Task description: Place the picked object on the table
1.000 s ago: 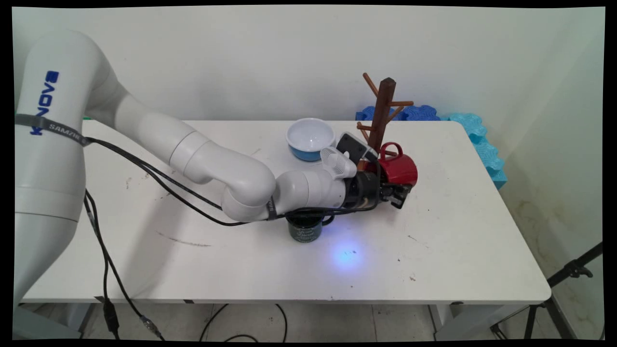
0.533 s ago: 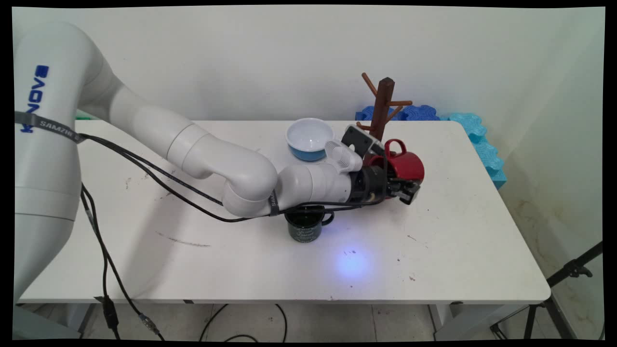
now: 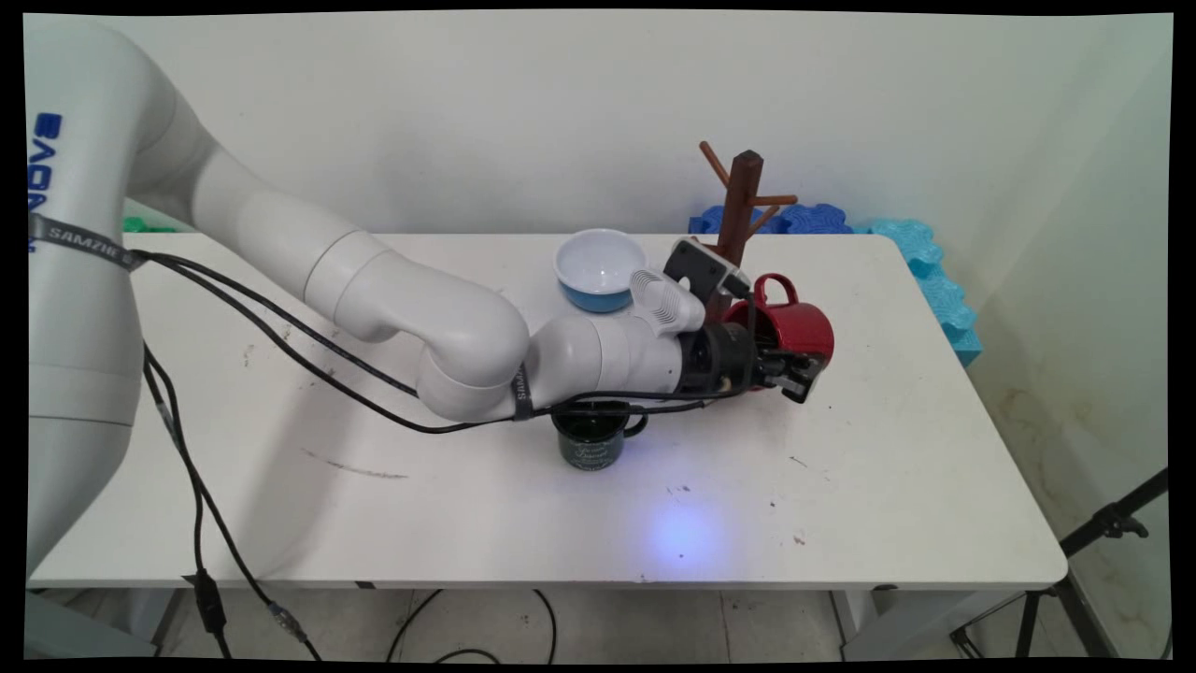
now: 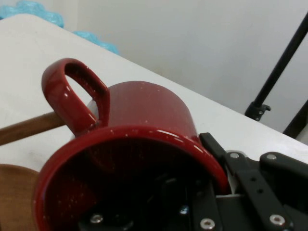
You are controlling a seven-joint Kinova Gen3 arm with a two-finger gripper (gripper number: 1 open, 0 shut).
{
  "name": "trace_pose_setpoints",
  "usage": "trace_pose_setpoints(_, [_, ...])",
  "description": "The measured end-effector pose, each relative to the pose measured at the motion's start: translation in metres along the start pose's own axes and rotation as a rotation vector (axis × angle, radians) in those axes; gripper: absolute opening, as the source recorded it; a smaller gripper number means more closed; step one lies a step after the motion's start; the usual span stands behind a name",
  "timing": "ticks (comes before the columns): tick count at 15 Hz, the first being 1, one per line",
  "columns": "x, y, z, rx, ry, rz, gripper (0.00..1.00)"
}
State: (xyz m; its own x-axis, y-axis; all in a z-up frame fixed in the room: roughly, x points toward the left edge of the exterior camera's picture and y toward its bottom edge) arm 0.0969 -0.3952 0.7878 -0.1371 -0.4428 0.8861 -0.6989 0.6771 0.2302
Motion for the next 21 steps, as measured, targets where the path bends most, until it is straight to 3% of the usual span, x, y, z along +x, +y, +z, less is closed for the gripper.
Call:
trace_pose_setpoints(11, [0.007,0.018,-0.031,-0.055,-0.035,0.019,0.00])
trace_pose_setpoints(21, [0.022,0.011,-0.075,-0.086,-0.104,0.105,0.00])
